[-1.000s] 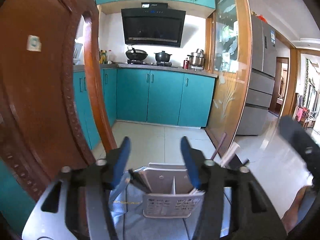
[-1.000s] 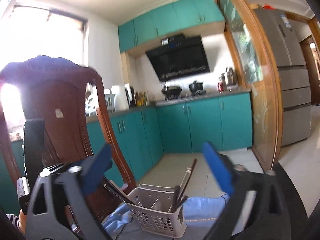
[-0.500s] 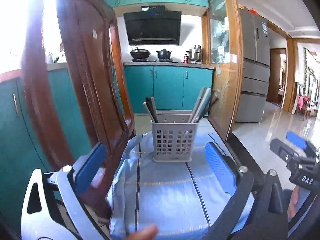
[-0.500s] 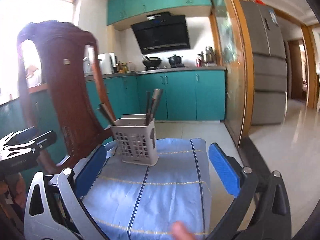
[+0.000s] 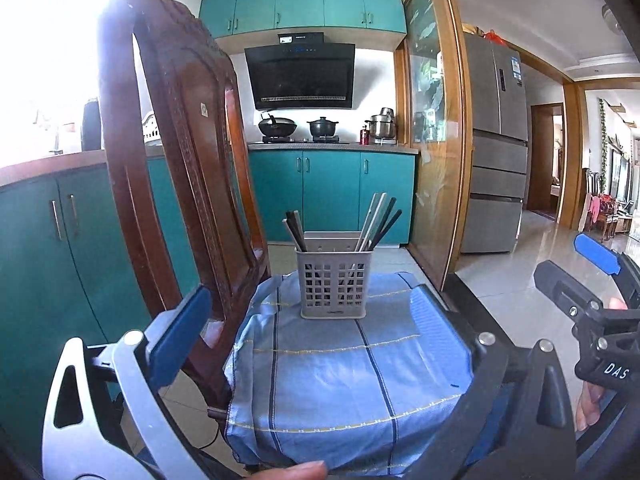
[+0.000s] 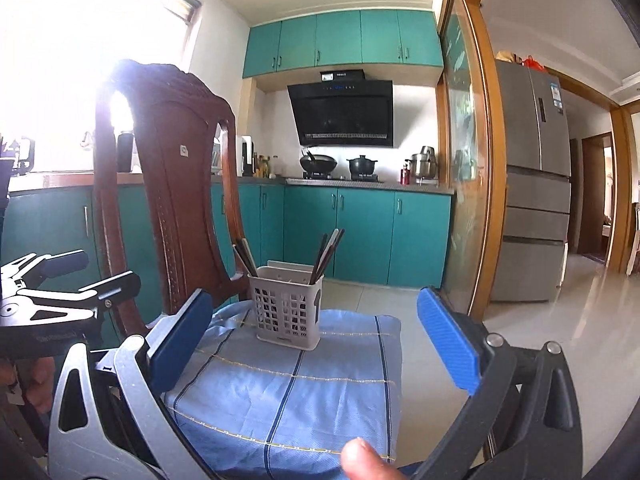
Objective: Organize utensils
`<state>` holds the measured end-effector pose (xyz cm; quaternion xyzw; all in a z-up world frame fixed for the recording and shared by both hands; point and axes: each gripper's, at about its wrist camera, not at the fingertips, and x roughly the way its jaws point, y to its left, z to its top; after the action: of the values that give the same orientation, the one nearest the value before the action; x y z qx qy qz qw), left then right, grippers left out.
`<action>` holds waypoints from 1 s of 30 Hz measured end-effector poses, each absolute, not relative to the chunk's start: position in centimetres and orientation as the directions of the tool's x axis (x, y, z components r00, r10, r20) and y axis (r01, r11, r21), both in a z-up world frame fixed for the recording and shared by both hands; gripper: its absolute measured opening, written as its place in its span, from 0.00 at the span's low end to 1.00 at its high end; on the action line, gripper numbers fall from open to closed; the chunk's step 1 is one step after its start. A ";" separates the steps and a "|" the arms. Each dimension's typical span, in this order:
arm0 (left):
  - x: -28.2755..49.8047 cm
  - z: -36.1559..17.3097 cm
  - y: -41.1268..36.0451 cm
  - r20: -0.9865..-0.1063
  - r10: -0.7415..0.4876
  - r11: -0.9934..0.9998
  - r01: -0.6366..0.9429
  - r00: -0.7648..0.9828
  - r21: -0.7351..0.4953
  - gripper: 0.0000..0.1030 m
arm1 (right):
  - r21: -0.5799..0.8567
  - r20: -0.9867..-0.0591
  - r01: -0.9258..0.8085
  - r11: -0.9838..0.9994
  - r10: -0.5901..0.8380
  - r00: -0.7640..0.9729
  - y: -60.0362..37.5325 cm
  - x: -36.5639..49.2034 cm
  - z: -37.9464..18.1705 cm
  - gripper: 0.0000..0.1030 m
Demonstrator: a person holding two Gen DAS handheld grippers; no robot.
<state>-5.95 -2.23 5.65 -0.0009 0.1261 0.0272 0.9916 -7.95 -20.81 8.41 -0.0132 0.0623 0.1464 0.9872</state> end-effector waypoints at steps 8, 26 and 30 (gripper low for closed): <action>-7.4 5.7 -3.0 -0.238 0.052 0.999 -0.050 0.970 0.015 0.96 | 0.001 -0.110 -0.286 0.958 0.284 0.952 -21.4 -9.5 8.7 0.97; -7.7 5.8 -3.6 -0.237 0.032 0.999 -0.029 0.971 0.014 0.96 | 0.013 -0.093 -0.271 0.962 0.271 0.958 -22.3 -10.9 8.9 0.97; -8.0 5.9 -3.7 -0.238 0.029 1.000 -0.027 0.971 0.013 0.96 | 0.014 -0.096 -0.271 0.962 0.271 0.958 -22.2 -11.0 8.9 0.97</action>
<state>-8.04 -3.66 5.92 0.0047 0.1197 0.0142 0.9927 -10.96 -22.23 8.92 0.0006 0.0484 0.1372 0.9894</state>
